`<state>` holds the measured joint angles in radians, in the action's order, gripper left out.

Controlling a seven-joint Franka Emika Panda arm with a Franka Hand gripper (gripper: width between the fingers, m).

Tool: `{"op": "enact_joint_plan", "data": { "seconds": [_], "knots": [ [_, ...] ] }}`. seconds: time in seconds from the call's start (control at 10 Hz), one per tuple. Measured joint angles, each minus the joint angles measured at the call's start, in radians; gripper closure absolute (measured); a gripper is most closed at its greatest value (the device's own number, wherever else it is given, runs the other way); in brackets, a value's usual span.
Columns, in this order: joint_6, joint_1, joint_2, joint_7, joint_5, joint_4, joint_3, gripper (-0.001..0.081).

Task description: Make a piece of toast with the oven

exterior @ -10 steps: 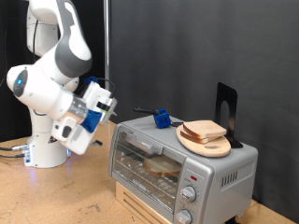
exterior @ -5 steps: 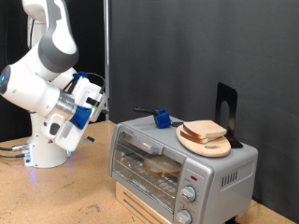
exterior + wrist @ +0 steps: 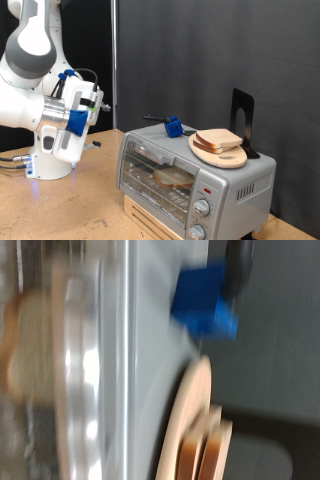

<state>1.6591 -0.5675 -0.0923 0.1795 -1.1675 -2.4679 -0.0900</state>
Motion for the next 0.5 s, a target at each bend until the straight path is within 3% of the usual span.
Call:
{"op": "enact_joint_plan", "data": {
  "seconds": [0.5],
  "knots": [
    [0.316,0.044,0.125,0.009,-0.236,0.098,-0.082,-0.0002]
  ]
}}
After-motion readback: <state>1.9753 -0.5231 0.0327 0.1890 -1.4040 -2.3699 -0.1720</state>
